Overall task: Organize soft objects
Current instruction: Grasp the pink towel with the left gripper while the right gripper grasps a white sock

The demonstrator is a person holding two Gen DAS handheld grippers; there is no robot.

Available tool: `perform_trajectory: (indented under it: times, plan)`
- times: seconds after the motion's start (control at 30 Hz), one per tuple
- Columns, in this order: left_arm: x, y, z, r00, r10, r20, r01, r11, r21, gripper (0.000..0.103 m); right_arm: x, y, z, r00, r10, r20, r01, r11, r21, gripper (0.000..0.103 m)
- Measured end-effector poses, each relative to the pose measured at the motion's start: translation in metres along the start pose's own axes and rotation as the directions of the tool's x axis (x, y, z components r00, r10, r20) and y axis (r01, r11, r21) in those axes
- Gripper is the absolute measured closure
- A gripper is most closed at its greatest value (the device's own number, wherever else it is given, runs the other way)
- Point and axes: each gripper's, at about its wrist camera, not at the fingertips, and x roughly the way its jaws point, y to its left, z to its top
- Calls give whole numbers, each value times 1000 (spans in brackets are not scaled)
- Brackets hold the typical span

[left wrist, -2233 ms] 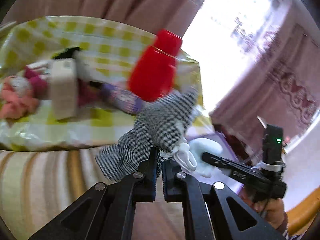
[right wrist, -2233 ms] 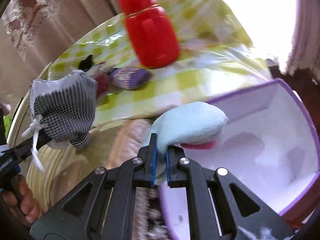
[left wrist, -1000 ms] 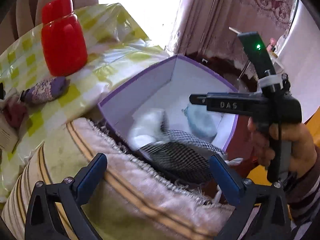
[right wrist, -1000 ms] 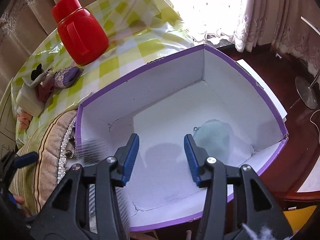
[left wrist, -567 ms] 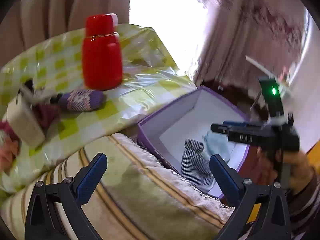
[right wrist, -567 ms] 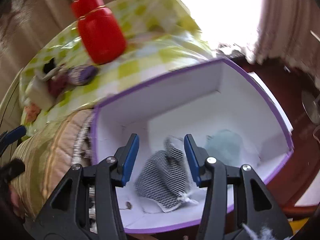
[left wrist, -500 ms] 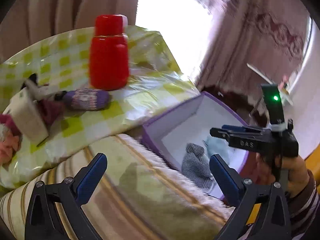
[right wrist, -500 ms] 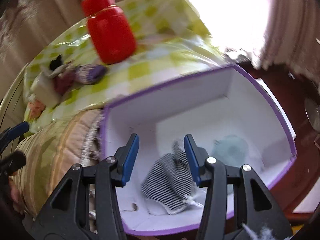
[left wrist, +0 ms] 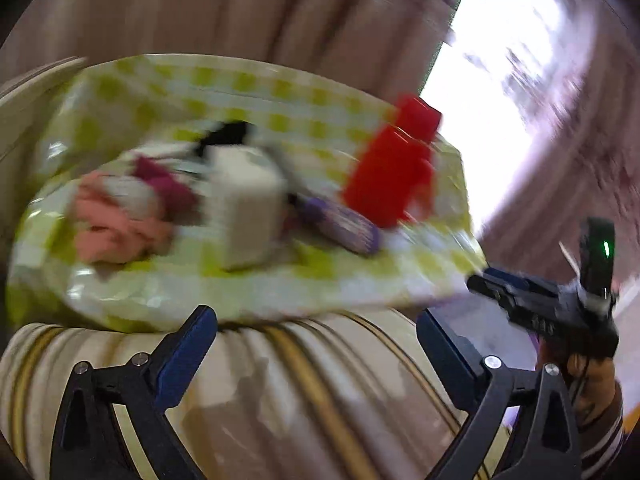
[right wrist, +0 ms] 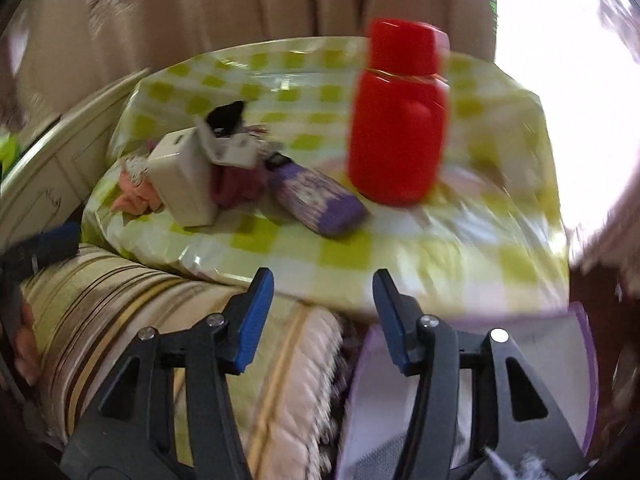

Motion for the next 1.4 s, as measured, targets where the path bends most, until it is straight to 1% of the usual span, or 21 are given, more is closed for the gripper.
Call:
perform_trajectory:
  times: [0.07,0.13,0.27,0.43,0.53,0.6,0.67,0.87,0.93,1.0,1.07,1.17,1.2,1.23,1.27,1.3,1.33,1.37,1.4]
  plan:
    - [-5,27,9,999,37,33,-35,997,-64,9,12,16,12,1000,11,4,-11,998,-65,46]
    - [-8,56,18,995,92,49,-85,988,-132,9,21,28,22,1000,22,2,-22,993,-113,45]
    - [-2,100,32,987,155,44,-141,961,-240,11,41,50,42,999,29,25,-23,976,-216,41]
    - [11,138,45,977,213,26,-193,927,-323,11,64,73,60,998,27,52,-9,944,-330,38]
    - [16,153,51,970,244,17,-223,910,-350,11,79,85,65,998,19,64,9,912,-409,36]
    - [19,161,53,967,254,7,-234,898,-373,11,89,93,69,997,7,78,30,888,-460,36]
    - [25,167,56,965,262,-10,-245,888,-388,11,101,97,75,997,11,81,30,872,-489,36]
    - [43,186,60,953,296,-57,-291,851,-437,10,126,105,90,997,26,69,14,857,-515,36]
    - [48,190,63,953,295,-65,-291,841,-457,10,134,107,95,997,40,65,0,855,-518,36]
    - [54,191,69,957,282,-63,-279,844,-459,10,140,107,97,997,48,60,-10,858,-514,36]
    - [59,193,76,957,285,-56,-278,846,-455,10,146,107,100,996,64,54,-28,861,-508,36]
    - [69,200,83,956,285,-63,-280,835,-473,10,152,106,103,995,83,49,-48,866,-497,36]
    - [73,201,85,956,284,-69,-282,834,-474,11,155,106,104,995,86,47,-52,868,-493,39]
    - [78,203,87,956,282,-76,-284,836,-470,11,157,105,105,995,90,41,-59,871,-488,48]
    - [82,203,88,956,282,-82,-287,841,-459,16,160,104,105,995,96,27,-71,875,-480,54]
    - [86,203,89,955,285,-87,-293,845,-447,28,163,103,106,995,100,16,-81,878,-471,64]
    - [88,202,88,953,288,-92,-298,847,-441,35,165,102,106,994,107,8,-91,882,-463,72]
    - [94,204,87,951,291,-107,-308,849,-430,51,166,102,106,993,115,1,-102,884,-456,76]
    - [96,205,85,952,286,-112,-306,851,-428,62,167,101,106,992,128,-7,-118,887,-446,81]
